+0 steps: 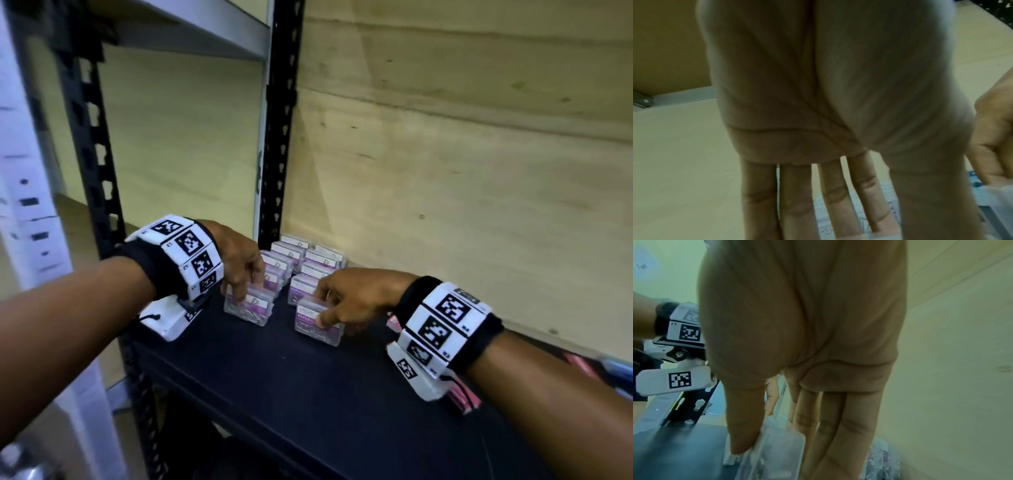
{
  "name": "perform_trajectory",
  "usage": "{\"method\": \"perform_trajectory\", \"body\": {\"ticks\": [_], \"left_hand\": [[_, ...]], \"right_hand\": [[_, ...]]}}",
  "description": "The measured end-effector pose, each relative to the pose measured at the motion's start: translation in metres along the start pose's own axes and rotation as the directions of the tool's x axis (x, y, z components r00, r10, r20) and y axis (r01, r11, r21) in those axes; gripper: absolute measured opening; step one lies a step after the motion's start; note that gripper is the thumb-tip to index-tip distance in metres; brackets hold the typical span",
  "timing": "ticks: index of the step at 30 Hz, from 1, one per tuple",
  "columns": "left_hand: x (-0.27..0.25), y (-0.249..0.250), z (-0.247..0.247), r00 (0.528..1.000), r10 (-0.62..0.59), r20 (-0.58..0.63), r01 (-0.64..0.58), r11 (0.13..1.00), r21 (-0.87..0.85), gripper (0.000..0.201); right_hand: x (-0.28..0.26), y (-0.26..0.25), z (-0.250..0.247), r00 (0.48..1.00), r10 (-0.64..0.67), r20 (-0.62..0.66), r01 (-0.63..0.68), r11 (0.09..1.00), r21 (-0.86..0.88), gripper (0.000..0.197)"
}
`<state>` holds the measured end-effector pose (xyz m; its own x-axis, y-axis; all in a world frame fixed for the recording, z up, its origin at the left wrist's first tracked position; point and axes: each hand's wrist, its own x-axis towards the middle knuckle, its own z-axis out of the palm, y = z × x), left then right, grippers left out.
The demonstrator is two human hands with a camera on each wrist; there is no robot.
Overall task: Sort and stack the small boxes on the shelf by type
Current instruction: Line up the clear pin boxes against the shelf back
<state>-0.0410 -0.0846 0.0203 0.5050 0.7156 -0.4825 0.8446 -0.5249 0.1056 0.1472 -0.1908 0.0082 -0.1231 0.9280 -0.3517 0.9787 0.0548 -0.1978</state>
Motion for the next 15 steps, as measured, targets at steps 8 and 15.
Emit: {"method": "perform_trajectory", "body": {"ticks": [8, 15], "left_hand": [[0.007, -0.006, -0.001, 0.999, 0.002, -0.054, -0.002, 1.000, -0.008, 0.029], [0.008, -0.010, -0.001, 0.994, 0.003, -0.106, 0.001, 0.999, 0.043, 0.032]], "right_hand": [[0.025, -0.006, -0.003, 1.000, -0.010, -0.006, 0.010, 0.999, -0.051, 0.038], [0.029, -0.008, 0.000, 1.000, 0.003, -0.001, -0.003, 1.000, -0.024, 0.038]]}}
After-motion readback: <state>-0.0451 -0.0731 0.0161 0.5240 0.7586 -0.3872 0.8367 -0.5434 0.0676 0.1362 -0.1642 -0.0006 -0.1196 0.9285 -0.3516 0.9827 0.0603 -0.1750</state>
